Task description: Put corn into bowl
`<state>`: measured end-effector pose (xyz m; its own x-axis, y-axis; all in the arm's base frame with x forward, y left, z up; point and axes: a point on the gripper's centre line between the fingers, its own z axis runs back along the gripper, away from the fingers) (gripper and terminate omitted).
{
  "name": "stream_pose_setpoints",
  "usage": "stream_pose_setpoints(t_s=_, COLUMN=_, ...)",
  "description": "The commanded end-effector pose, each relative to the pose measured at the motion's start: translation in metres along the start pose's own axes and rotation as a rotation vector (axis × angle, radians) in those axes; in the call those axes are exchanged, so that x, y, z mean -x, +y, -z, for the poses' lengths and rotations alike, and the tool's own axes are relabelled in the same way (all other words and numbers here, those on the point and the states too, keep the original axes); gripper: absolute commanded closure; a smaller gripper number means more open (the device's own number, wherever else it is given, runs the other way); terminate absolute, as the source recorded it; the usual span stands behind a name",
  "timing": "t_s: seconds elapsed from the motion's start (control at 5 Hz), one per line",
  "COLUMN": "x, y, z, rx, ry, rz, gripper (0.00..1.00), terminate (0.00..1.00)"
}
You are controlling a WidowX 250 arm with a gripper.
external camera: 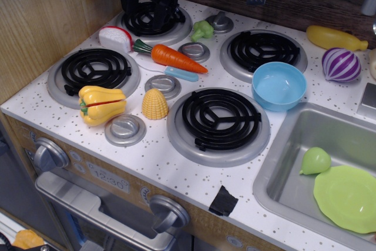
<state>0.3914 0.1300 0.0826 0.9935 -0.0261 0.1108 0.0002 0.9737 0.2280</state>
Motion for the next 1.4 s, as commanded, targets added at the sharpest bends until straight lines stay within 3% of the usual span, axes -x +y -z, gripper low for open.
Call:
stream_pose_setpoints(t_s=0.0, x=0.000, y=0.000, z=0.000, rx=0.000, ry=0.000, rz=0.000, gripper=0.00, terminate=0.00)
stream_pose_setpoints(t_s=0.4, x=0.041, y=-0.013, z=-0.030, rx=-0.010, ry=0.084, rz=-0.077, gripper=0.00, terminate=0.00)
stream_pose_setpoints(t_s=0.6, x=0.075, y=-0.033, z=-0.039, rx=-0.018, ry=0.093, rz=-0.134, gripper=0.00, terminate=0.00)
stream_pose_setpoints(t_s=0.8, x=0.092, y=-0.045, z=-0.024, rx=0.014, ry=0.053, rz=-0.072, gripper=0.00, terminate=0.00)
stream_pose_setpoints(t_s=1.2, x=0.088, y=-0.058, z=0.002, rx=0.058, ry=-0.020, rz=-0.035, gripper=0.00, terminate=0.00)
